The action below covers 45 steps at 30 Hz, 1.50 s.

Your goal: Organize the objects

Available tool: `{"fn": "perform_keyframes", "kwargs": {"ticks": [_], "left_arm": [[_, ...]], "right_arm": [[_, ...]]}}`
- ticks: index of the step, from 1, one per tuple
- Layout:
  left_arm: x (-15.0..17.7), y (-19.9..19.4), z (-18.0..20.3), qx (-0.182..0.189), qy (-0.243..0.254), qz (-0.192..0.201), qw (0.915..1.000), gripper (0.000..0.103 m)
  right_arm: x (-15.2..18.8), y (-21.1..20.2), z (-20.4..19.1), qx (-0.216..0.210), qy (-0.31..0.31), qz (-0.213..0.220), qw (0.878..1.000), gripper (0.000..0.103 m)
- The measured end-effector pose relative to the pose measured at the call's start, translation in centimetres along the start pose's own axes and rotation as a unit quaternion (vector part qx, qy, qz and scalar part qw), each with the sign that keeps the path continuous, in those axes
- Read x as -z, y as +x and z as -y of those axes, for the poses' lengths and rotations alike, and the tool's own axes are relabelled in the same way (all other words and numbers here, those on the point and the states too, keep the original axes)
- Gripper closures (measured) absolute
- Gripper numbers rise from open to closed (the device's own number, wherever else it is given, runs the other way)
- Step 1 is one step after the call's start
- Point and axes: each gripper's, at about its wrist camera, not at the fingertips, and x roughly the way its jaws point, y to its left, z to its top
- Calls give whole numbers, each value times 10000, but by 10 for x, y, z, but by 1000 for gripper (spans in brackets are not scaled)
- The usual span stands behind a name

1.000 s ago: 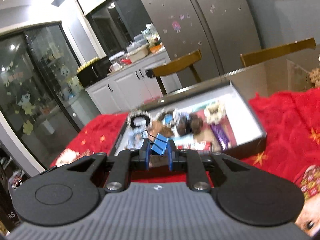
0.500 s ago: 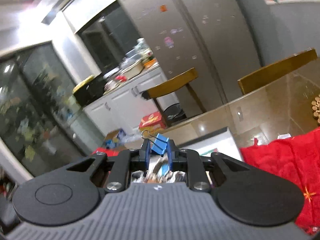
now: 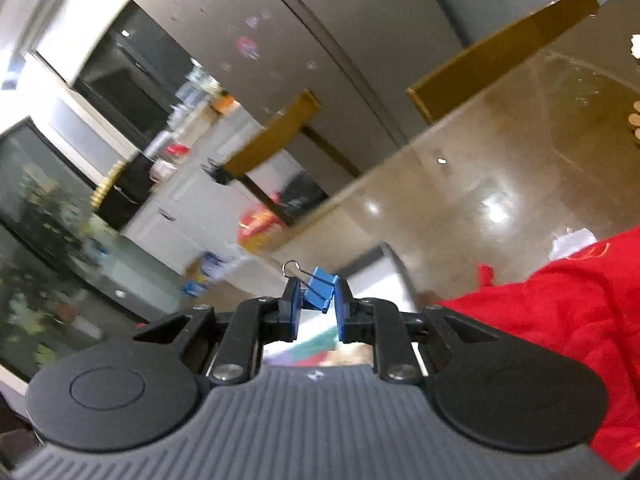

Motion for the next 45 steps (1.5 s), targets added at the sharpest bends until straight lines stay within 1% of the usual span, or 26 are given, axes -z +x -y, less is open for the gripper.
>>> {"fn": "perform_keyframes", "kwargs": {"ticks": [4, 5, 7, 8, 10, 12, 16, 26, 27, 28, 29, 30, 31, 32, 33, 34, 36, 39, 42, 44, 45], "left_arm": [[15, 24, 3, -141, 224, -232, 9994, 47], [16, 32, 3, -165, 166, -381, 9990, 47], [19, 49, -1, -284, -115, -739, 9968, 47], [19, 55, -3, -282, -213, -798, 9962, 47], [22, 64, -4, -341, -233, -912, 9950, 47], [25, 70, -5, -428, -222, -958, 9942, 47], [29, 78, -6, -419, -257, -1083, 9929, 47], [37, 78, -6, -445, -190, -1124, 9925, 46], [37, 78, -7, -462, -179, -1133, 9923, 44], [37, 78, -8, -462, -209, -1138, 9922, 42], [37, 77, -10, -426, -269, -1144, 9922, 36], [35, 76, -12, -406, -307, -1172, 9918, 33], [34, 75, -14, -392, -344, -1206, 9913, 33], [32, 73, -16, -381, -404, -1239, 9907, 33], [30, 70, -18, -353, -463, -1241, 9906, 33], [28, 67, -20, -327, -506, -1225, 9906, 33], [22, 58, -22, -338, -493, -1130, 9918, 32], [14, 38, -18, -425, -293, -826, 9952, 25], [7, 12, -12, -508, -55, -452, 9977, 24], [4, -10, -5, -611, 102, -123, 9980, 24], [3, -20, -1, -649, 173, 13, 9977, 24]], "right_arm": [[7, 26, 6, 208, -97, -254, 9994, 83], [9, 32, 6, 265, -154, -310, 9990, 83], [15, 40, 6, 380, -170, -371, 9984, 83], [16, 41, 5, 430, -252, -303, 9983, 83], [17, 41, 3, 419, -326, -305, 9981, 81], [19, 40, 1, 403, -334, -302, 9982, 81], [20, 40, 0, 483, -468, -304, 9973, 81], [23, 32, 0, 505, -536, -326, 9968, 79], [24, 31, 1, 495, -514, -327, 9969, 77], [23, 30, 1, 469, -477, -334, 9972, 73], [22, 30, 2, 425, -428, -353, 9976, 71], [21, 29, 3, 348, -361, -376, 9980, 64], [20, 28, 4, 301, -306, -394, 9983, 58], [19, 28, 5, 292, -279, -399, 9984, 55], [18, 26, 4, 277, -268, -375, 9986, 50], [17, 25, 4, 252, -278, -343, 9987, 44], [15, 20, 3, 212, -284, -300, 9989, 38], [10, 10, -1, 33, -272, -242, 9993, 35], [8, -8, -12, -108, -383, -87, 9992, 35], [8, -24, -26, -229, -603, 72, 9979, 34], [9, -37, -34, -282, -737, 190, 9967, 32]]}}
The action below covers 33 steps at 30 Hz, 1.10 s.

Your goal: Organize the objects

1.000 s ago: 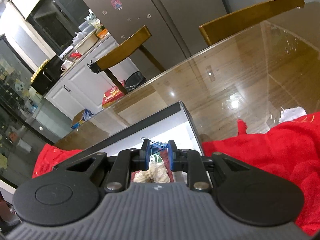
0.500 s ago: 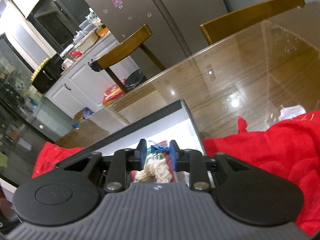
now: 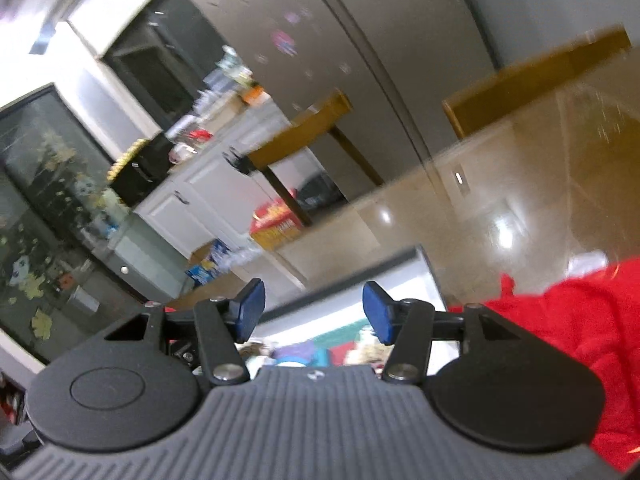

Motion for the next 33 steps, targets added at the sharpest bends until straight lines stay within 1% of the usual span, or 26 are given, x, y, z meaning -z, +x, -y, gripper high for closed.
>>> {"fn": "perform_keyframes", "kwargs": {"ticks": [3, 6, 7, 8, 10, 12, 13, 15, 17, 20, 23, 25, 27, 28, 30, 33], "left_arm": [[0, -45, 7, 13, 333, 423, 9985, 24], [8, -90, 8, 19, 437, 684, 9967, 22], [11, -104, 6, -1, 422, 706, 9966, 21], [18, -120, 4, -40, 420, 683, 9968, 21], [30, -145, -5, -83, 381, 649, 9971, 21], [51, -173, -14, -125, 353, 630, 9973, 19], [63, -185, -19, -146, 359, 638, 9972, 17], [91, -206, -30, -231, 357, 729, 9964, 13], [124, -220, -40, -332, 372, 773, 9958, 13], [167, -228, -53, -438, 410, 744, 9954, 13], [201, -230, -64, -492, 221, 827, 9951, 13], [212, -223, -68, -521, 148, 807, 9953, 13], [219, -214, -64, -551, 267, 713, 9956, 13], [222, -211, -63, -572, 329, 694, 9954, 13], [225, -206, -61, -637, 399, 668, 9949, 13], [220, -192, -61, -674, 346, 509, 9958, 13]], "right_arm": [[0, -41, -23, -122, -329, 420, 9985, 25], [7, -86, -43, -204, -708, 865, 9935, 20], [12, -100, -48, -208, -811, 1005, 9914, 15], [19, -115, -53, -189, -925, 1146, 9889, 13], [37, -137, -59, -108, -1174, 1345, 9839, 1], [67, -156, -59, 45, -1400, 1539, 9781, 0], [81, -160, -59, 127, -1515, 1554, 9761, 0], [114, -160, -58, 418, -1711, 1520, 9726, 0], [144, -154, -59, 743, -1945, 1270, 9698, 0], [183, -147, -49, 984, -2107, 1152, 9657, 0], [205, -141, -39, 1120, -2152, 1023, 9647, 0], [216, -138, -32, 1052, -2066, 743, 9699, 0], [221, -134, -27, 988, -1967, 427, 9745, 0], [223, -134, -26, 984, -1997, 364, 9742, 0], [231, -135, -25, 1044, -2137, 406, 9704, 0], [230, -134, -25, 996, -2122, 404, 9713, 0]]}}
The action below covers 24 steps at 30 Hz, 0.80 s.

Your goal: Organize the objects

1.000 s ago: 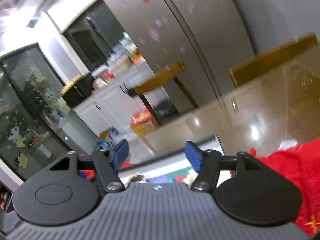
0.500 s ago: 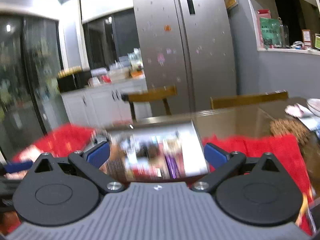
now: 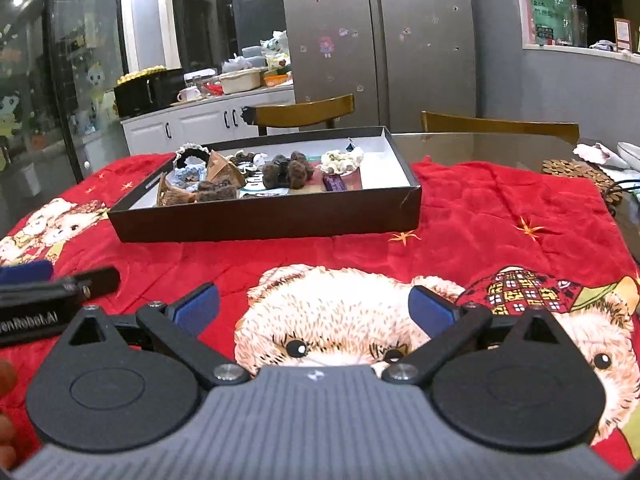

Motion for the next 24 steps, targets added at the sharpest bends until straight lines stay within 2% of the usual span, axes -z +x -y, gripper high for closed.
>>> {"fn": "perform_keyframes", "kwargs": {"ticks": [5, 11, 17, 24], "left_arm": [[6, 5, 2, -9, -33, -187, 9998, 13], [10, 1, 4, 88, 7, -91, 9999, 13], [10, 13, -1, 221, -121, -418, 9988, 13], [11, 13, 1, 192, -106, -382, 9990, 13]], "right_arm": [[1, 4, 2, 37, 24, -115, 9999, 0], [3, 2, 2, 11, -50, -149, 9999, 0], [3, -1, 2, 5, -58, -132, 9999, 0], [3, 0, -1, 111, -151, -164, 9997, 0]]}}
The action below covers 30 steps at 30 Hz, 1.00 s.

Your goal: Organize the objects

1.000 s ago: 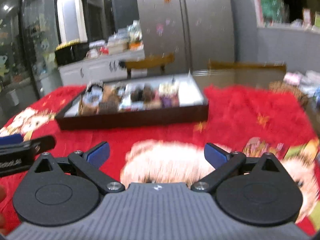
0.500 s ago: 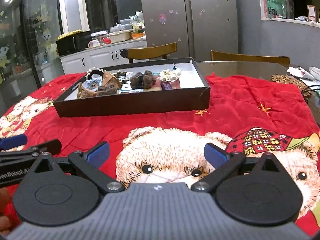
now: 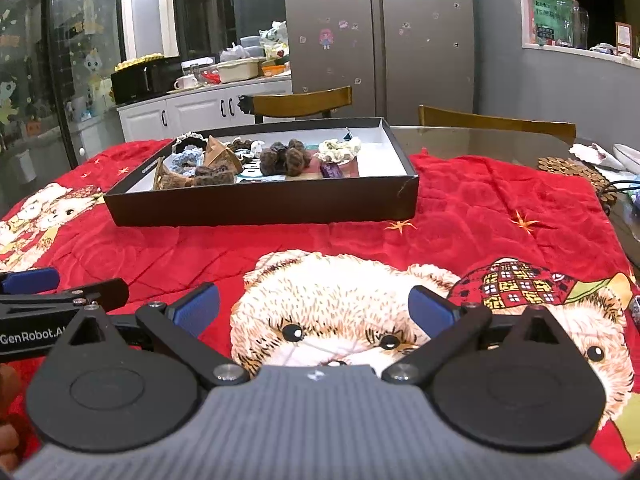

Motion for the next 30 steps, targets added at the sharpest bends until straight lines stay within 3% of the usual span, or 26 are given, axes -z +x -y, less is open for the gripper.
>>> {"fn": "perform_keyframes", "kwargs": {"ticks": [30], "left_arm": [[1, 2, 2, -55, 46, -27, 10000, 13]], "right_arm": [[1, 5, -6, 261, -235, -182, 9992, 0]]}}
